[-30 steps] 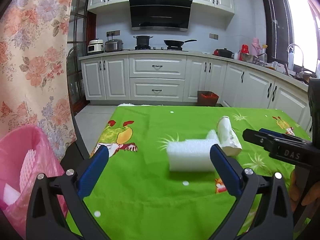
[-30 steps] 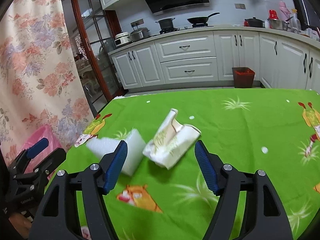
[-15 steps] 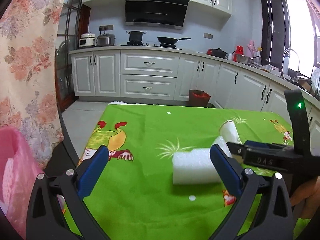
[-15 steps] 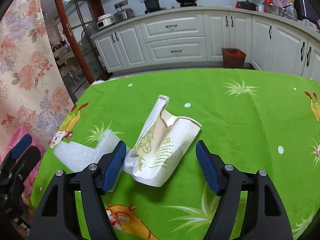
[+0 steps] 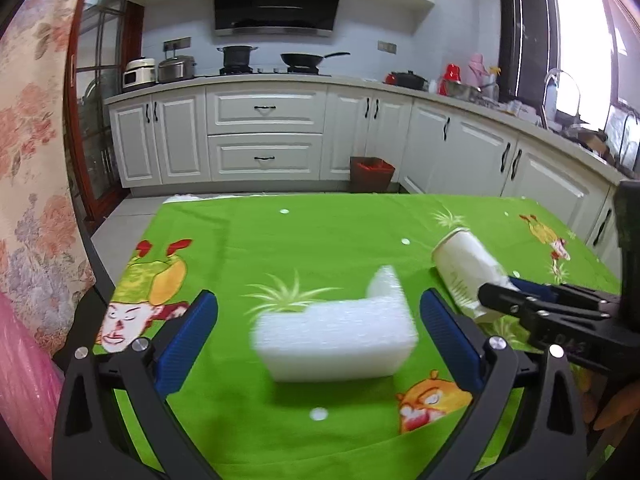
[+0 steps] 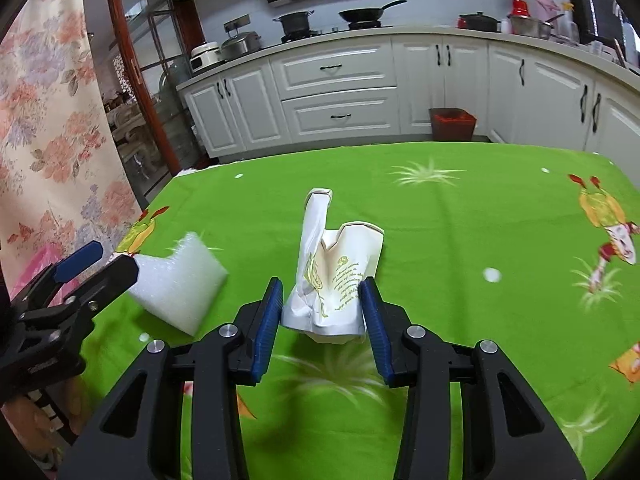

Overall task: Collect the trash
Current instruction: 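Grasp the white paper cup with the right gripper while the left grasps the last foam block, then carry the paper cup and foam block with both grippers to the pink bin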

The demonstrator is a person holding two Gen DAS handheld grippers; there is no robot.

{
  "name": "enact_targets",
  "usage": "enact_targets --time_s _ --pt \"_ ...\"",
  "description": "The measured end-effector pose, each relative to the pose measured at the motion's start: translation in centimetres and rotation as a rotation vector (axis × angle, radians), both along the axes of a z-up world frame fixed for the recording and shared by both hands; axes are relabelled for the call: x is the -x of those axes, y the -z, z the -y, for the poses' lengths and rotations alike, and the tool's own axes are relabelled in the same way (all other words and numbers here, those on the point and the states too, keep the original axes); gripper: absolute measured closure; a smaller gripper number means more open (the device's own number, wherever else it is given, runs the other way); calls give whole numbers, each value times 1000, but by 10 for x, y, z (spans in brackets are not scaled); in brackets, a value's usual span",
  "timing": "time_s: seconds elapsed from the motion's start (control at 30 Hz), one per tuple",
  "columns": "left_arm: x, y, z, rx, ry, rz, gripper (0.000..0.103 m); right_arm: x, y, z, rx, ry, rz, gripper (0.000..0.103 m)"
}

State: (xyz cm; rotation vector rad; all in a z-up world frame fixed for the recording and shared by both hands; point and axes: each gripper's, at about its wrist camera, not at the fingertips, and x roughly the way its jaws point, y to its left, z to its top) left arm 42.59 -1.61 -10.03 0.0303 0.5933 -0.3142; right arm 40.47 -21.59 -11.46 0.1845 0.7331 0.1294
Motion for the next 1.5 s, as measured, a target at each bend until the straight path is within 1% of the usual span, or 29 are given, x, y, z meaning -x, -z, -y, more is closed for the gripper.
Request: enact_targets --time_s 0.1,0.2,0.27,0.33,0.37,0.4,0.53,0.63,0.77,0.93,1.07,1.27,1.5 --pt "-5 4 15 -34 9 -33 5 5 -1 8 -12 8 11 64" --pt "-7 9 32 -97 3 -54 5 7 -1 9 -29 0 18 64" --pt "-7 11 40 -144 -7 -57 5 9 -2 7 -31 -12 28 64" --pt "-5 13 45 -168 -11 -56 5 11 -3 5 -35 -24 34 64" --pt "-5 13 46 -171 -17 -54 10 12 -3 5 -40 -28 36 64" --pt "-4 13 45 -167 -24 -48 20 12 -3 5 -47 -31 36 64" --pt "2 10 43 -142 -8 -40 21 17 -3 8 -60 -34 42 64" --pt "11 9 45 -144 2 -24 22 20 -4 9 -63 -35 46 64" --pt "26 7 43 -143 -9 -3 22 29 -6 9 -61 -40 52 64" --pt "50 5 32 -124 -47 11 22 44 -9 2 -38 -57 61 64" --pt "74 2 17 -90 -86 27 22 57 -11 -4 -25 -74 64 64" --pt "109 -10 -4 -40 -134 55 22 85 -17 -20 5 -126 94 64" --pt "148 -22 -28 -17 -177 94 22 116 -29 -40 29 -179 135 64"
